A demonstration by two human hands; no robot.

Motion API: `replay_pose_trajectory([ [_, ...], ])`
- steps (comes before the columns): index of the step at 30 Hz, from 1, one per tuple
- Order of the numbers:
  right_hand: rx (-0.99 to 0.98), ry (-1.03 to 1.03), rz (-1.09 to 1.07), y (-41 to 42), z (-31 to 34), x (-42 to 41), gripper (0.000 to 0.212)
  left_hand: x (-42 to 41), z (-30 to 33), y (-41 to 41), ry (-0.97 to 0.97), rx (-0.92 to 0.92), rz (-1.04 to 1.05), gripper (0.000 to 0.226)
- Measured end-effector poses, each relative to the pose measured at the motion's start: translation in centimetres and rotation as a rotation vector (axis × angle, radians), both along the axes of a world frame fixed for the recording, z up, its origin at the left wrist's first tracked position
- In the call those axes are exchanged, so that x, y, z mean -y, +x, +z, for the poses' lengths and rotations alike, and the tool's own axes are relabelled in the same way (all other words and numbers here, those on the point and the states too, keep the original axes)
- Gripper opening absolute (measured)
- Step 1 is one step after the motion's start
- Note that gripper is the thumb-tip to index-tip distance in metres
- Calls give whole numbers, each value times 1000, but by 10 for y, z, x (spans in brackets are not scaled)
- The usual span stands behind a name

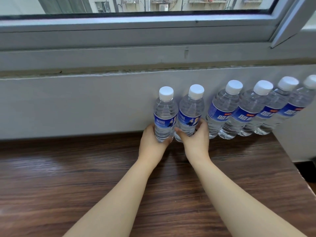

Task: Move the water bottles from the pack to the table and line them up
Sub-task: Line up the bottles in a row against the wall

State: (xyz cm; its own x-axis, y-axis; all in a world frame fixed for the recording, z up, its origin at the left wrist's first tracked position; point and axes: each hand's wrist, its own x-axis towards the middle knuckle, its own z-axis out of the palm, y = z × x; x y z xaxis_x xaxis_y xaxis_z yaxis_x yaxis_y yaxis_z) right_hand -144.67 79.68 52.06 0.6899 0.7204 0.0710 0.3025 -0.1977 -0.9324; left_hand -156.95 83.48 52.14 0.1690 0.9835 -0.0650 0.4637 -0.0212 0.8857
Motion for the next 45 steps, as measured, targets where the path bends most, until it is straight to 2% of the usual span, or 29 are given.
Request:
replay_pose_trajectory([
  [5, -45, -14, 89, 7, 4, 2, 56, -2, -6, -6, -34, -22, 74, 57],
  [9, -17, -48, 202, 12, 2, 2, 53, -1, -1, 2, -29, -156, 162, 58],
  [12, -13, -55, 233, 13, -1, 1, 54, -1, -1, 8, -29, -176, 198, 61],
  [14, -22, -30, 228, 12, -3, 1, 57, -2, -4, 7, -14, -102, 162, 59],
  [17, -15, -21, 140, 7, -4, 1, 68, -1, -4, 0, 27, 107, 66, 49],
  [21, -48, -5, 99, 9, -5, 0, 66, 2, -5, -7, -23, 211, 38, 56],
  [23, -65, -16, 160, 13, -3, 1, 61, -1, -3, -7, -34, 186, 71, 55],
  [29, -30, -15, 267, 14, 1, 5, 57, -3, 2, -2, 5, -36, 139, 59],
  [34, -26, -4, 124, 3, -13, 4, 79, -9, -6, -11, 5, 70, -20, 61],
  [38, -11, -16, 90, 5, -16, 2, 70, -10, -8, -14, -56, 138, -5, 58],
  [42, 11, -11, 160, 12, -16, 10, 60, -9, -2, -8, -22, 85, 54, 57],
  [45, -1, -18, 187, 14, -12, 11, 62, -6, -4, -3, -13, 45, 111, 60],
])
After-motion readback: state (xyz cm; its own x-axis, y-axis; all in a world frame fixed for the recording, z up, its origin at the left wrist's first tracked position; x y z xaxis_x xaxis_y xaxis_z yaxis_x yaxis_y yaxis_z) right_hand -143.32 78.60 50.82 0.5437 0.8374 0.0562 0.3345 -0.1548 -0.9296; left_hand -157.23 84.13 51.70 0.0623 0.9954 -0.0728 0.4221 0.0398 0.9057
